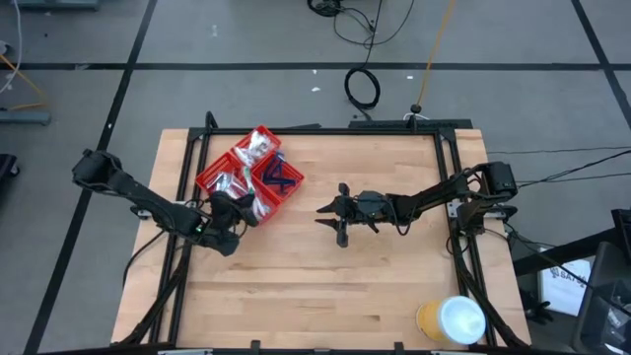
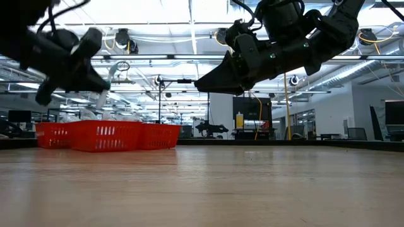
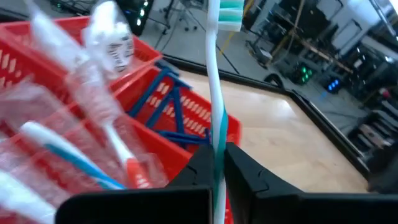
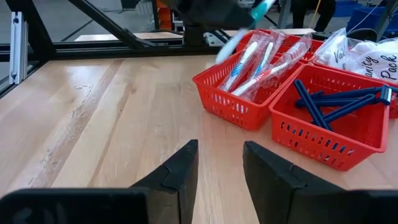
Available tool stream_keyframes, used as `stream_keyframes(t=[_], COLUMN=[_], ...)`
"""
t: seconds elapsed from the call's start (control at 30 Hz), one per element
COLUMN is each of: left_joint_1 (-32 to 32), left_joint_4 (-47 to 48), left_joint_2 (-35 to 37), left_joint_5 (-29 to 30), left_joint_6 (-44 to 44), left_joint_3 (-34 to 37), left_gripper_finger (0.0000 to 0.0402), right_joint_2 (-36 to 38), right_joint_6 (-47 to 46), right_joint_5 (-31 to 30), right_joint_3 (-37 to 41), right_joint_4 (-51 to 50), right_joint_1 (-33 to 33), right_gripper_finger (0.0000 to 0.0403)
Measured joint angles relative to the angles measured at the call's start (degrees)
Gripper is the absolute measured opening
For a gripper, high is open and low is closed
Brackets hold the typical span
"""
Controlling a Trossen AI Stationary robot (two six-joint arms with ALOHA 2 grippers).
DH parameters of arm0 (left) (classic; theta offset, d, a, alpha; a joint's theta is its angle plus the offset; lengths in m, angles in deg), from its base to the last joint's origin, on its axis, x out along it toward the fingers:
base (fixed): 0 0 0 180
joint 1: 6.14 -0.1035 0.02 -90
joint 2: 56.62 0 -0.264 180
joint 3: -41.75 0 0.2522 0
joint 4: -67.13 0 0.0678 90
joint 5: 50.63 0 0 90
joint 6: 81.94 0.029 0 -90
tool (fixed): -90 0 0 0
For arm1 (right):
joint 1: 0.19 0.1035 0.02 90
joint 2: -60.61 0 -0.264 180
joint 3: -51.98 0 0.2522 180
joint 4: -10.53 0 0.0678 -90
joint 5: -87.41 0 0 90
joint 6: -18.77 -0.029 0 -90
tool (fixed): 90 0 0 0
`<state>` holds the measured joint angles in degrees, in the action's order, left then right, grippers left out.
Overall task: Pick & Place Travel size toiletries
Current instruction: Put the green toothbrush into the vertical left red bin, then return to Home Position
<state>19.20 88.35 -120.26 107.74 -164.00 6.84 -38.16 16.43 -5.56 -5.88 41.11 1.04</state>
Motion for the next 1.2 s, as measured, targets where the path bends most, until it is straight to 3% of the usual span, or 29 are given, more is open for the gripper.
stream_keyframes(t=[0.3, 0.63, 0.77, 0.87, 1.0, 1.2], left_joint_1=[-0.7, -1.7, -1.7, -1.7, -1.7, -1.7], left_joint_4=[-1.7, -1.9, -2.4, -2.0, -2.0, -1.4], left_joint_2=[-0.1, 0.1, 3.8, 7.7, 12.7, 19.2], left_joint_5=[0.3, 0.3, 0.1, -8.0, -25.6, -44.4], left_joint_6=[-1.3, 0.5, 3.6, 17.6, 40.8, 74.6], left_joint_3=[3.1, 3.0, 1.5, -0.9, -5.5, -10.6], left_gripper_finger=[0.0069, 0.0210, 0.0246, 0.0261, 0.0268, 0.0261], right_joint_2=[0.0, 0.0, 0.0, 0.0, 1.9, 11.0], right_joint_6=[0.0, 0.0, 0.0, 0.0, 0.0, -0.6], right_joint_5=[0.0, 0.0, 0.0, 0.0, 0.0, 0.0], right_joint_3=[0.0, 0.0, 0.0, 0.0, 0.0, 0.0], right_joint_4=[0.0, 0.0, -0.2, -0.5, -2.7, -13.2], right_joint_1=[0.0, 0.0, 0.0, 0.0, 0.0, 0.0], right_gripper_finger=[0.0116, 0.0116, 0.0116, 0.0116, 0.0116, 0.0116])
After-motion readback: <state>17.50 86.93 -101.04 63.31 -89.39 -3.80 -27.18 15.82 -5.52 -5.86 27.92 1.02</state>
